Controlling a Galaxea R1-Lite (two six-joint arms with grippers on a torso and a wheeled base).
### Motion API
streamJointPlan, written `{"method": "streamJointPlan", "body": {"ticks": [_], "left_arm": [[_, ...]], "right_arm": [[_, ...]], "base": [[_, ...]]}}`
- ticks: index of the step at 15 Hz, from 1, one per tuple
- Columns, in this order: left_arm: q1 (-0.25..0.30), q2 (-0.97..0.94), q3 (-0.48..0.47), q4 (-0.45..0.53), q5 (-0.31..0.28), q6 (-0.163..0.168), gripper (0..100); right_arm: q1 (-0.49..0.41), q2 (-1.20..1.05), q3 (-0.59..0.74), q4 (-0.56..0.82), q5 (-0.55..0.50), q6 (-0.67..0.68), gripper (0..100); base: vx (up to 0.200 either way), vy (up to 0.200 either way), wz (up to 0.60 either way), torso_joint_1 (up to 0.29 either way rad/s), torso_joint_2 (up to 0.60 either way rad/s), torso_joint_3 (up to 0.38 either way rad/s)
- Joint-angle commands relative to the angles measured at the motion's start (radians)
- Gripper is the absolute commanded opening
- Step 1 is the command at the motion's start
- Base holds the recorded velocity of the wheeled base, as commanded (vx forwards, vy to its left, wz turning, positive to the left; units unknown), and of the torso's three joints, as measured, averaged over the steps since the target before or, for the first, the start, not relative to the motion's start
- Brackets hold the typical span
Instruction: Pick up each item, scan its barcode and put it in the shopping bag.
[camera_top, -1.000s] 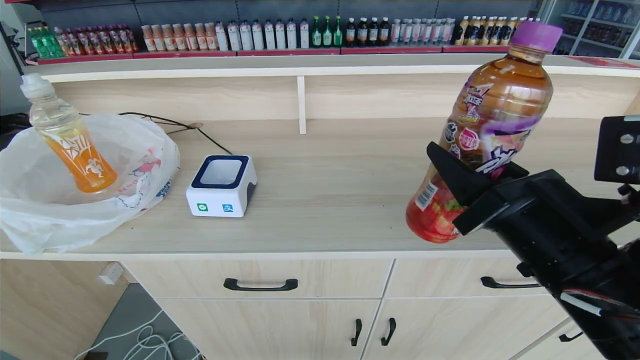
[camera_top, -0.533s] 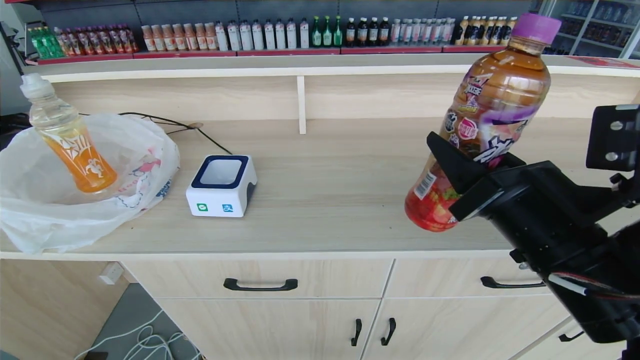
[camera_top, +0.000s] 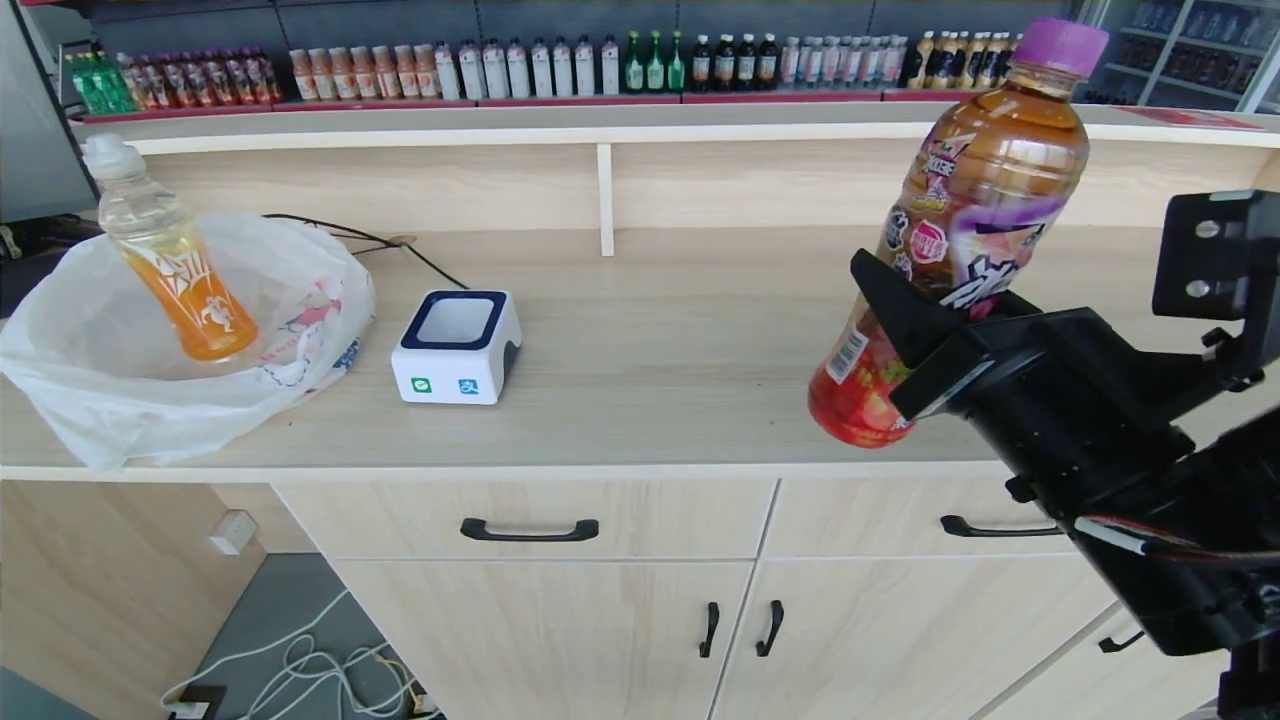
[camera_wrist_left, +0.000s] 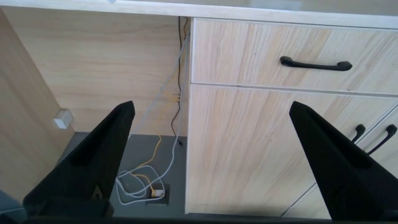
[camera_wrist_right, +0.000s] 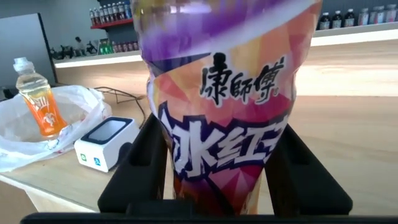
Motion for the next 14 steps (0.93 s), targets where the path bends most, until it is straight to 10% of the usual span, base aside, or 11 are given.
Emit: {"method": "streamJointPlan", "body": {"ticks": [1, 7, 14], "left_arm": [[0.000, 0.000, 0.000, 0.000, 0.000, -0.001, 100], [0.000, 0.000, 0.000, 0.000, 0.000, -0.003, 100], [0.000, 0.000, 0.000, -0.002, 0.000, -0.009, 100]], "right_arm": [[-0.002, 0.005, -0.004, -0.004, 0.001, 0.000, 0], [-0.008, -0.017, 0.010, -0.007, 0.001, 0.000, 0], [-0.109, -0.014, 0.008, -0.009, 0.007, 0.001, 0]], "base": [[0.000, 0.000, 0.00, 0.000, 0.00, 0.000], [0.000, 0.000, 0.00, 0.000, 0.00, 0.000], [0.000, 0.200, 0.00, 0.004, 0.00, 0.003]]}}
